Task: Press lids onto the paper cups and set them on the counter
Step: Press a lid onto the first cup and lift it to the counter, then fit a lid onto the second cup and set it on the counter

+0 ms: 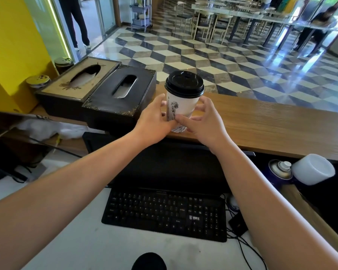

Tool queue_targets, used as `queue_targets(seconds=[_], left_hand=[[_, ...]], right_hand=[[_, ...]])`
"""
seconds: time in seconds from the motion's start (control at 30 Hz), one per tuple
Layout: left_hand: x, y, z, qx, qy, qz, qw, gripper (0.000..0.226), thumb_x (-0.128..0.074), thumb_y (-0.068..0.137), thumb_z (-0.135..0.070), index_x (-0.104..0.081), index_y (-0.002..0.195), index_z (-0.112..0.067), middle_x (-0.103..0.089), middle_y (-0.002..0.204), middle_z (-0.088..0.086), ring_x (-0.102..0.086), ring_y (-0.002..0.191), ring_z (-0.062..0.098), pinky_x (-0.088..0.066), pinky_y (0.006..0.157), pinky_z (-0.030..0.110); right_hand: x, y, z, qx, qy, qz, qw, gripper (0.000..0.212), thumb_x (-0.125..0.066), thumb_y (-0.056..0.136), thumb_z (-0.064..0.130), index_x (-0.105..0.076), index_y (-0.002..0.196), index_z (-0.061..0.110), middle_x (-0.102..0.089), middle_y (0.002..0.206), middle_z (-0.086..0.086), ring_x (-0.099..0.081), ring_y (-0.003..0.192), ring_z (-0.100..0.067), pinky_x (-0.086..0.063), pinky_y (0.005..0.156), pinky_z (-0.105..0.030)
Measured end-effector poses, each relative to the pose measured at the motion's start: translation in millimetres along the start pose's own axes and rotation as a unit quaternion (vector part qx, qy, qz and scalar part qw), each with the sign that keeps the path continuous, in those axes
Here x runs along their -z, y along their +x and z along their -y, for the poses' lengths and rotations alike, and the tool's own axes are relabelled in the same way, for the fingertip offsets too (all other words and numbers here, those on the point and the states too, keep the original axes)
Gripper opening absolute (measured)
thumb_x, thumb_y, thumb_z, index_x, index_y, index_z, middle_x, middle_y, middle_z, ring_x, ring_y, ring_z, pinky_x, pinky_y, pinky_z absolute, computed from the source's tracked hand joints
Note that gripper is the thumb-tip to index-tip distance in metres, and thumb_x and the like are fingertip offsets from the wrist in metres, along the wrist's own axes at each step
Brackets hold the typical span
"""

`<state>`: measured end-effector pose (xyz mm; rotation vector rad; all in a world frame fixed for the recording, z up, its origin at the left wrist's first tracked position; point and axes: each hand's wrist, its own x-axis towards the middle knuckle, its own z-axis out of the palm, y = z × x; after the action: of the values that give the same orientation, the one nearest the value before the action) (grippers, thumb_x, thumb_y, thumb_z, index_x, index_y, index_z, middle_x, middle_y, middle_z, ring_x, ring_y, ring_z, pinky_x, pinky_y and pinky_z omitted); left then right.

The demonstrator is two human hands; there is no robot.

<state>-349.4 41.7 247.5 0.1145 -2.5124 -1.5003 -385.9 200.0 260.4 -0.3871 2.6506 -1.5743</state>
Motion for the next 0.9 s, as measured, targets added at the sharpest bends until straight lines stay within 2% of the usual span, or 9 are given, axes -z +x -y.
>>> queue_targets(seconds=[0.07, 0.17, 0.23, 0.3, 0.43, 0.63, 0.77, 0.87, 0.9], left_hand=[[3, -6, -4, 0.014, 0.018, -0.012, 1.000, 0.072, -0.080, 0.082, -0.027, -0.042, 0.142, -0.021, -0.052, 0.137, -0.003, -0.057, 0.115, 0.014, -0.049, 0.080, 0.021], [7, -18, -12, 0.013, 0.060, -0.029, 0.998, 0.085, -0.082, 0.079, -0.032, -0.036, 0.149, -0.019, -0.050, 0.144, 0.000, -0.054, 0.126, 0.019, -0.049, 0.101, 0.040], [12, -30, -20, 0.005, 0.077, -0.036, 0.996, 0.089, -0.082, 0.079, -0.034, -0.033, 0.152, -0.018, -0.051, 0.144, 0.000, -0.053, 0.128, 0.019, -0.047, 0.106, 0.044], [17, -44, -27, -0.005, 0.084, -0.039, 0.996, 0.084, -0.081, 0.080, -0.035, -0.037, 0.149, -0.017, -0.054, 0.139, -0.001, -0.056, 0.121, 0.017, -0.049, 0.103, 0.041], [30, -78, -39, -0.026, 0.091, -0.017, 0.995, 0.064, -0.079, 0.082, -0.033, -0.049, 0.137, -0.019, -0.059, 0.124, -0.005, -0.063, 0.097, 0.010, -0.050, 0.079, 0.023], [38, -149, -27, -0.044, 0.118, 0.030, 0.992, 0.047, -0.078, 0.083, -0.025, -0.056, 0.125, -0.025, -0.062, 0.116, -0.007, -0.066, 0.090, 0.005, -0.049, 0.073, 0.016], [25, -200, 11, -0.009, 0.127, 0.082, 0.988, 0.050, -0.080, 0.082, -0.020, -0.056, 0.125, -0.024, -0.061, 0.116, -0.007, -0.065, 0.091, 0.007, -0.050, 0.073, 0.017], [9, -235, 49, 0.052, 0.115, 0.114, 0.985, 0.051, -0.077, 0.080, -0.008, -0.056, 0.125, -0.022, -0.061, 0.119, -0.001, -0.065, 0.093, 0.014, -0.054, 0.078, 0.024], [3, -246, 63, 0.074, 0.113, 0.121, 0.983, 0.054, -0.075, 0.080, -0.004, -0.055, 0.126, -0.021, -0.061, 0.120, 0.000, -0.063, 0.092, 0.012, -0.053, 0.075, 0.020]], right_hand=[[4, -6, 3, -0.010, -0.005, -0.021, 1.000, 0.097, -0.085, 0.079, 0.037, -0.028, 0.157, 0.025, -0.053, 0.143, 0.002, -0.062, 0.111, -0.015, -0.058, 0.093, -0.045], [11, -20, 7, -0.024, -0.004, -0.054, 0.998, 0.095, -0.083, 0.081, 0.039, -0.027, 0.157, 0.024, -0.053, 0.141, 0.002, -0.060, 0.112, -0.016, -0.056, 0.094, -0.043], [13, -33, 11, -0.026, -0.002, -0.067, 0.997, 0.089, -0.081, 0.083, 0.040, -0.031, 0.155, 0.024, -0.055, 0.135, 0.004, -0.061, 0.110, -0.015, -0.058, 0.093, -0.044], [15, -47, 15, -0.020, -0.006, -0.067, 0.998, 0.078, -0.079, 0.085, 0.040, -0.039, 0.150, 0.024, -0.057, 0.128, 0.008, -0.063, 0.107, -0.013, -0.059, 0.091, -0.045], [15, -81, 24, 0.002, -0.018, -0.038, 0.999, 0.054, -0.076, 0.088, 0.038, -0.055, 0.136, 0.022, -0.063, 0.120, 0.008, -0.067, 0.102, -0.014, -0.062, 0.085, -0.044], [-2, -147, 22, 0.014, -0.016, 0.032, 0.999, 0.037, -0.075, 0.089, 0.026, -0.065, 0.124, 0.019, -0.069, 0.104, 0.005, -0.070, 0.084, -0.013, -0.065, 0.074, -0.039], [-33, -191, -11, -0.002, -0.088, 0.118, 0.989, 0.044, -0.077, 0.087, 0.029, -0.063, 0.129, 0.024, -0.069, 0.114, 0.006, -0.069, 0.097, -0.015, -0.060, 0.090, -0.041], [-54, -221, -37, -0.023, -0.159, 0.191, 0.968, 0.057, -0.077, 0.088, 0.028, -0.056, 0.141, 0.021, -0.064, 0.130, -0.001, -0.063, 0.109, -0.016, -0.051, 0.093, -0.029], [-61, -231, -46, -0.035, -0.179, 0.220, 0.958, 0.061, -0.077, 0.088, 0.028, -0.053, 0.144, 0.021, -0.062, 0.133, -0.003, -0.061, 0.111, -0.017, -0.048, 0.092, -0.027]])
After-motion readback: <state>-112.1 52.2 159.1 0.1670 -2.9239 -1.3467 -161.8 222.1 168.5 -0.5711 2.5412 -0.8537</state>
